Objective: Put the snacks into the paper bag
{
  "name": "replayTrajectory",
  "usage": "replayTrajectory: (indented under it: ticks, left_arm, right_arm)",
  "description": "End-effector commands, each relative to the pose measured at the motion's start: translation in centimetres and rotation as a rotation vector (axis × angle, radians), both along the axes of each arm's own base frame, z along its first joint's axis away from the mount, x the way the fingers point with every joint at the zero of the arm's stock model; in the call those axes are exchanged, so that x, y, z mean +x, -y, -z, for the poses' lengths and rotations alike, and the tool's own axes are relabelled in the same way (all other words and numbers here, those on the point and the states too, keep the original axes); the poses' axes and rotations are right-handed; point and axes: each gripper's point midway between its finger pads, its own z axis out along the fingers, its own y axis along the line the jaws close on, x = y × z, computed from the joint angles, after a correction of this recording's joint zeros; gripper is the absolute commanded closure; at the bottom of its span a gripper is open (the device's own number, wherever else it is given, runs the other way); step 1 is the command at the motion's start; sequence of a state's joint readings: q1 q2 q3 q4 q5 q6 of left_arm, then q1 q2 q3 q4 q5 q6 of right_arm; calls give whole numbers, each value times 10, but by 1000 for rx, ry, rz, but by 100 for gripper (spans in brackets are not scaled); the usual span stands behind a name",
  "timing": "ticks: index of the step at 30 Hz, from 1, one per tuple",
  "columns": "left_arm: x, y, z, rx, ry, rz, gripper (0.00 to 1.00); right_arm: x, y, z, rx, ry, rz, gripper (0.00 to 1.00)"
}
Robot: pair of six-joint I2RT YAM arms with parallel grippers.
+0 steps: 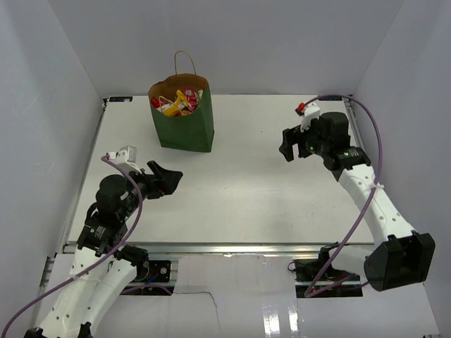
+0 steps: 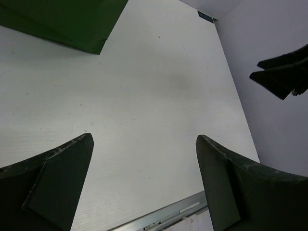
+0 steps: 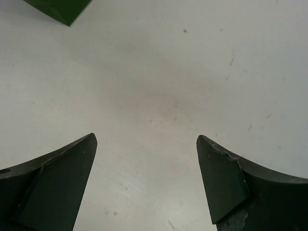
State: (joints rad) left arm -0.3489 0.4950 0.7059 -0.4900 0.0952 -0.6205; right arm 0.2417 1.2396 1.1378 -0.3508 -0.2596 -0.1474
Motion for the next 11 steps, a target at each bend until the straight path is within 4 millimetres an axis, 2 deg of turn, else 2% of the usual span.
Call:
replayTrajectory:
  ticks: [1,3,6,11]
  left_arm:
    - [8,2,-39,33,129,24,2]
    - [12,3,-45,51,141,34,2]
    - [18,8,-49,62,141,55,2]
    - [24,13,-45,64,138,71,2]
  right_arm:
    - [-13,38,-10,-55,65,162,10]
    - [-16,51,-10,-50,63,228,10]
    - [-16,59,-16,-56,76,267,10]
    - [-13,59,-27,-20,91,295,10]
